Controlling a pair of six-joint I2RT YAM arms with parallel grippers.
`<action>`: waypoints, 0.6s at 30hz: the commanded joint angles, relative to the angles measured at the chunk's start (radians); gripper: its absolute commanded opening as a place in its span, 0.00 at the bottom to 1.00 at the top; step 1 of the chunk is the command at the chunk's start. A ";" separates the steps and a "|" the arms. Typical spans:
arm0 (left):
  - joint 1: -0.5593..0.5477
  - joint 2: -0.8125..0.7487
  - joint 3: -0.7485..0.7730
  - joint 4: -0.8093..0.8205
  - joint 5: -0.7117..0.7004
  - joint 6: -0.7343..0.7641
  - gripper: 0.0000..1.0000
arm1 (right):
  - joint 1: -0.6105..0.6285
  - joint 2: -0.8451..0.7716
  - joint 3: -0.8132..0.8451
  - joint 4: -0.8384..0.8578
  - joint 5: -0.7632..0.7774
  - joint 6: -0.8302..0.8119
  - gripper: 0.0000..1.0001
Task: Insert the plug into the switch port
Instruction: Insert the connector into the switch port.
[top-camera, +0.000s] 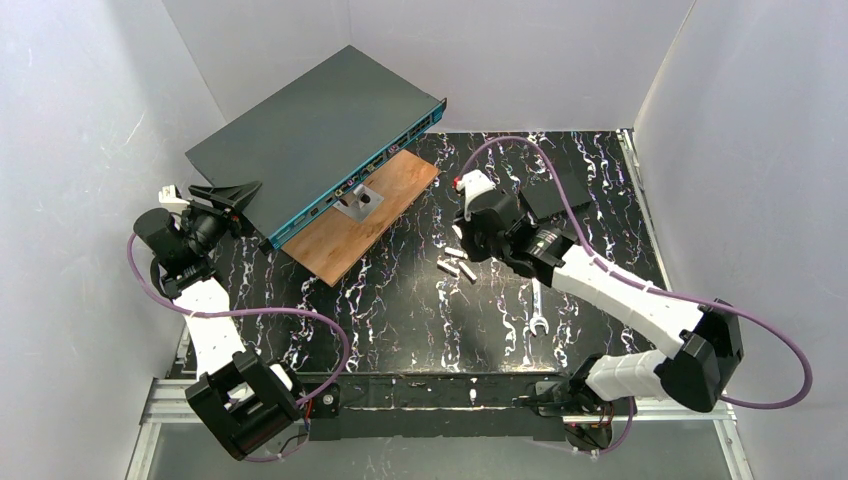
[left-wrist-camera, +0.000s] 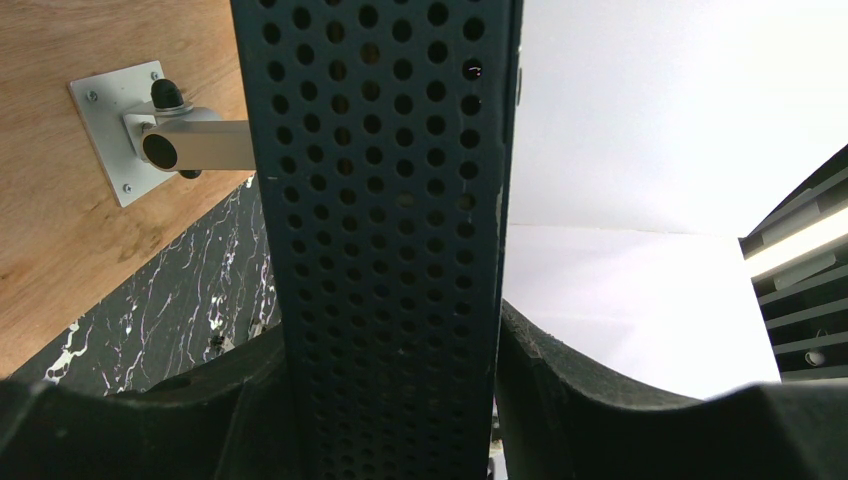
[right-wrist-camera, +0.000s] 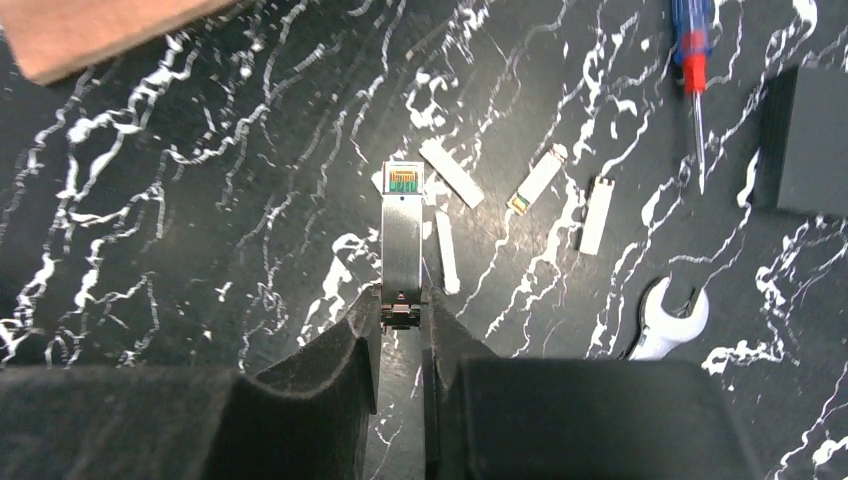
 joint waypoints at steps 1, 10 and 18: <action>-0.020 -0.023 -0.008 -0.019 0.092 0.076 0.00 | 0.021 0.038 0.145 -0.075 -0.037 -0.053 0.01; -0.022 -0.024 -0.010 -0.017 0.090 0.079 0.00 | 0.074 0.173 0.405 -0.164 -0.064 -0.079 0.01; -0.022 -0.024 -0.012 -0.017 0.090 0.079 0.00 | 0.124 0.275 0.575 -0.191 -0.083 -0.110 0.01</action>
